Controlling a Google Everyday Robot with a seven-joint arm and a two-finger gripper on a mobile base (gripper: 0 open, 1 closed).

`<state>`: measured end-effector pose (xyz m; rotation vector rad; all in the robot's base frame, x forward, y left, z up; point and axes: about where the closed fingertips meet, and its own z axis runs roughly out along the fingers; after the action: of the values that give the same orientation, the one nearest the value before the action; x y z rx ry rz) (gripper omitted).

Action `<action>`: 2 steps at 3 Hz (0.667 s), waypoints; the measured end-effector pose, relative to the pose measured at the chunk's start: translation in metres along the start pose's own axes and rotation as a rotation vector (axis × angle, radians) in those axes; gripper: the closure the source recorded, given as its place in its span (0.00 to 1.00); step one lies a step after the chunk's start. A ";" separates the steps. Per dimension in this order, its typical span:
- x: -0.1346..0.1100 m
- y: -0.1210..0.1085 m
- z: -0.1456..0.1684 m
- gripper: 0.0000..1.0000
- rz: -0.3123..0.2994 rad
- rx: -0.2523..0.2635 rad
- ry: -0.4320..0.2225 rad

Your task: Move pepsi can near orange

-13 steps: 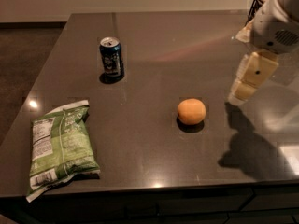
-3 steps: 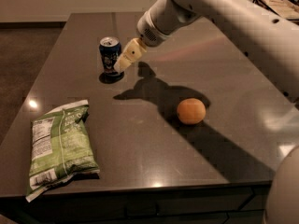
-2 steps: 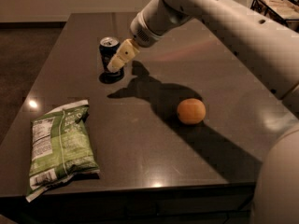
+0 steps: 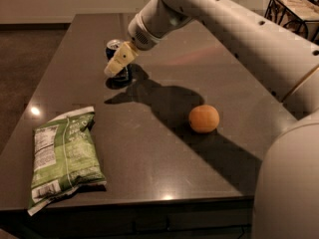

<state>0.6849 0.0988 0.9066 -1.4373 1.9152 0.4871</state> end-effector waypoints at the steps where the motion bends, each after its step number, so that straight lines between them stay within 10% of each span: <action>1: -0.007 0.006 0.003 0.18 -0.012 -0.022 -0.007; 2: -0.010 0.011 -0.002 0.41 -0.019 -0.038 -0.019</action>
Offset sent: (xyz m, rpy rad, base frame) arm -0.0143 0.0044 0.0177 0.0351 0.0047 0.0544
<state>0.6759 0.1077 0.9141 -1.4681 1.8851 0.5289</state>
